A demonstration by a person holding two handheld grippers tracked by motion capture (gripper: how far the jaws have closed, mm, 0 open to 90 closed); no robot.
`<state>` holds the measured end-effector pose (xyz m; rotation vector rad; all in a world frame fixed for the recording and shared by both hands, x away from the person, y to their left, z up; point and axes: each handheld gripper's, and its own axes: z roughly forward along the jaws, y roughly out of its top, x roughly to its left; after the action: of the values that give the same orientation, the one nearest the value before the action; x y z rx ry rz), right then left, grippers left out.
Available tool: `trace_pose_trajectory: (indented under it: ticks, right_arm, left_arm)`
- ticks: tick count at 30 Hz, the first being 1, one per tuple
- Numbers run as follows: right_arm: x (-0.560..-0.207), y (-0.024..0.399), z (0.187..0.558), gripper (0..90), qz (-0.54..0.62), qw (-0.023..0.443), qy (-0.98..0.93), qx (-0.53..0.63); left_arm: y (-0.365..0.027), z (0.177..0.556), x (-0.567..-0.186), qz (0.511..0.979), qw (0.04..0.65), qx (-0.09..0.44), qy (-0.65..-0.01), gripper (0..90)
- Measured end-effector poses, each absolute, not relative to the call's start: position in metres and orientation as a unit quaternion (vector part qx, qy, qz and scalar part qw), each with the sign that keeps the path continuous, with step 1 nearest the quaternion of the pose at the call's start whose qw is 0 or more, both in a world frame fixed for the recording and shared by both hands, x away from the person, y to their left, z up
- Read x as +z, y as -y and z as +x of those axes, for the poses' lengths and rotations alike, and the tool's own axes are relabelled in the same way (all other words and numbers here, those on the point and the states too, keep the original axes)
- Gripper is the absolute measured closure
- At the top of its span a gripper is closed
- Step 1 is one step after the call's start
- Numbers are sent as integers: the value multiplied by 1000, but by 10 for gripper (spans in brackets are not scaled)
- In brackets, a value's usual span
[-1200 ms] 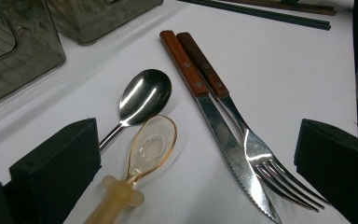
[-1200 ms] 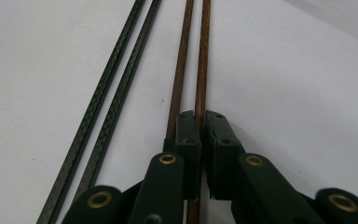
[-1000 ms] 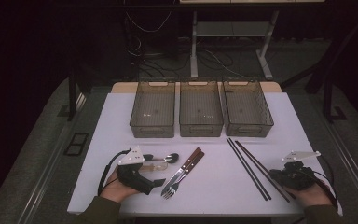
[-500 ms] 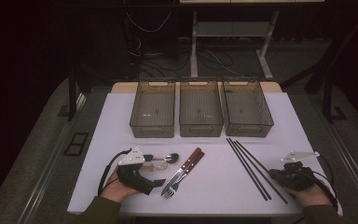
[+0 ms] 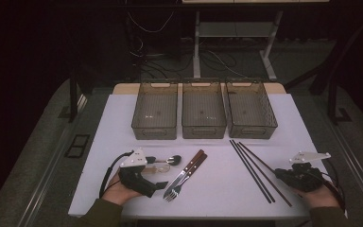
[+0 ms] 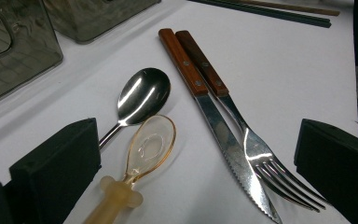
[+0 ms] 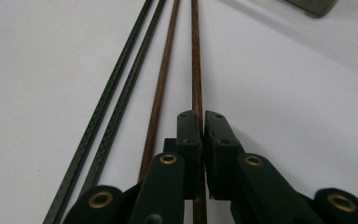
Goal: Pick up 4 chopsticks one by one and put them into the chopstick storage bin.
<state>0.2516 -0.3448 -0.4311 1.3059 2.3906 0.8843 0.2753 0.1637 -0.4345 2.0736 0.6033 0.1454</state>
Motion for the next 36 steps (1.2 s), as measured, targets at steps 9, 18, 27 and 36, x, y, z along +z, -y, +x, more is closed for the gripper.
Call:
trace_pose_trajectory:
  ticks: [9, 18, 27, 36]
  right_arm:
    - [-421, 355, 250, 853, 453, 157, -814, 327]
    - [-413, 363, 246, 854, 438, 159, -799, 381]
    - [-405, 368, 245, 854, 435, 149, -788, 410]
    - [-395, 363, 244, 853, 409, 133, -786, 445]
  left_arm:
    - [-164, 275, -435, 846, 470, 59, -246, 0]
    - [-164, 275, -434, 846, 470, 59, -246, 0]
    - [-164, 276, -435, 846, 470, 59, -246, 0]
    - [-164, 275, -435, 846, 470, 59, -246, 0]
